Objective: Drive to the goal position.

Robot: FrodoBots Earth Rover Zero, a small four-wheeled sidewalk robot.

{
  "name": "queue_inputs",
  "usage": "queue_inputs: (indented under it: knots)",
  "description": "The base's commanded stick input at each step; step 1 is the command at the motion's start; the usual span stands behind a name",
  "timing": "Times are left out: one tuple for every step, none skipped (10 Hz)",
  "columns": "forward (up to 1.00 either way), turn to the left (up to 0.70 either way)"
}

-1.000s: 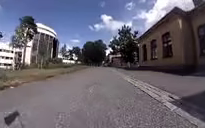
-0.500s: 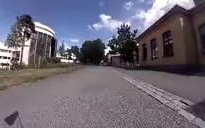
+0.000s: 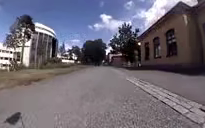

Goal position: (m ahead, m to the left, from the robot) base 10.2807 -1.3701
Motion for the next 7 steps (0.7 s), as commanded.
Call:
queue_inputs:
  knots:
    - [0.85, 0.00]
    - [0.85, 0.00]
    - [0.85, 0.00]
    - [0.85, 0.00]
    - [0.85, 0.00]
    - [0.85, 0.00]
    - [0.85, 0.00]
